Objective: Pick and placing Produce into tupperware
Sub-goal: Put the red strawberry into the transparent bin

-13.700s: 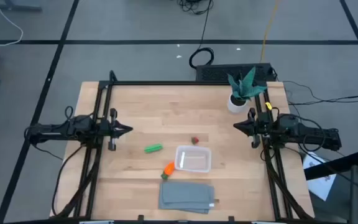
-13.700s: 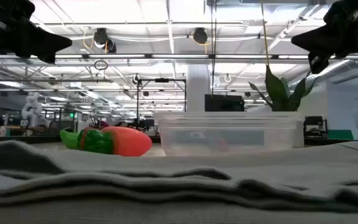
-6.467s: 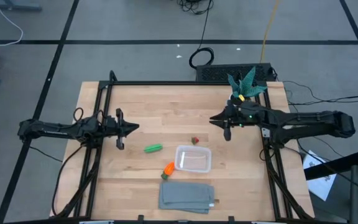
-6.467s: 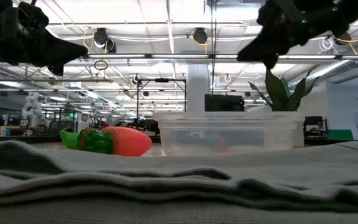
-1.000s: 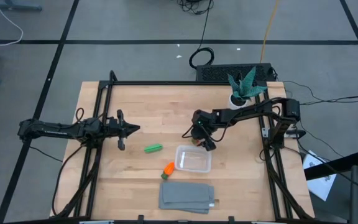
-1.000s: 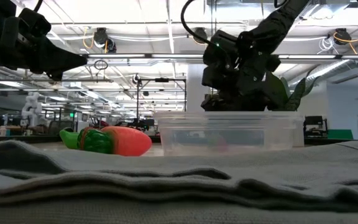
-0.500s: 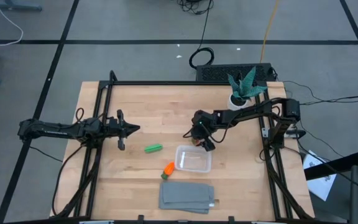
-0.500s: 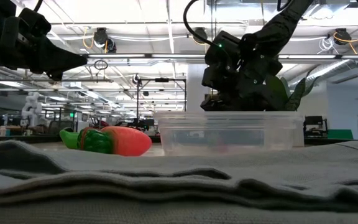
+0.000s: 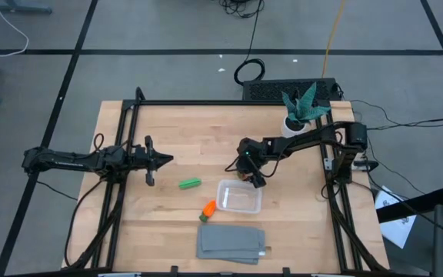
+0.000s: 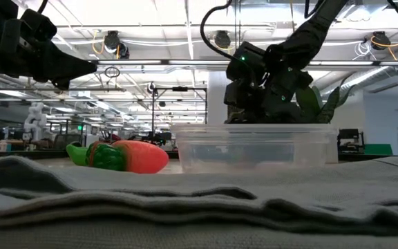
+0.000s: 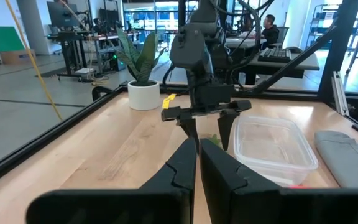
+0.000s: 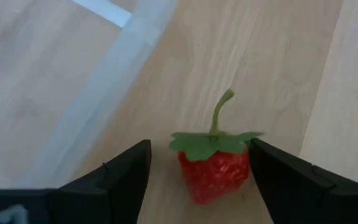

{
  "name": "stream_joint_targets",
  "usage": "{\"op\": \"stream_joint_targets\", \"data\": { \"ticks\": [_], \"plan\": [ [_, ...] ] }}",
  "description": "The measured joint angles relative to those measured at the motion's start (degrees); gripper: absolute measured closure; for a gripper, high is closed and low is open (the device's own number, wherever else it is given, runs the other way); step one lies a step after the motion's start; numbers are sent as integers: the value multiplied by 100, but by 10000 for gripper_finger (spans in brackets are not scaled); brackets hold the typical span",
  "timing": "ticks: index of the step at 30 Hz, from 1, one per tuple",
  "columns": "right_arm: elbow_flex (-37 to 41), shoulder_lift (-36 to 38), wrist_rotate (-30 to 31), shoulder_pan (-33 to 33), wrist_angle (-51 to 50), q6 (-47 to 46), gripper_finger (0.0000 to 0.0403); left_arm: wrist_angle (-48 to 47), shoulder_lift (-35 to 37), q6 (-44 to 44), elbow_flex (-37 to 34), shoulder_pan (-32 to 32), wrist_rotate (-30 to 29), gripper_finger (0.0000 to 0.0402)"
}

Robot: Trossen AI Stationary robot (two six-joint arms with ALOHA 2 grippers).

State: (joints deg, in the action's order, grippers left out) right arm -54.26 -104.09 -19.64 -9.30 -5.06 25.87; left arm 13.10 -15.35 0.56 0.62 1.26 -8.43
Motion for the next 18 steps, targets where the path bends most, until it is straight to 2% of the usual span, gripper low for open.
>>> {"op": "stream_joint_targets", "data": {
  "ticks": [10, 18],
  "plan": [
    [-11, -97, -11, -47, 68, 33, 185, -71, -2, -4, 0, 2, 42, 378],
    [-1, -62, 7, -52, 17, 71, 242, -98, 0, -4, 0, 2, 42, 378]
  ]
}}
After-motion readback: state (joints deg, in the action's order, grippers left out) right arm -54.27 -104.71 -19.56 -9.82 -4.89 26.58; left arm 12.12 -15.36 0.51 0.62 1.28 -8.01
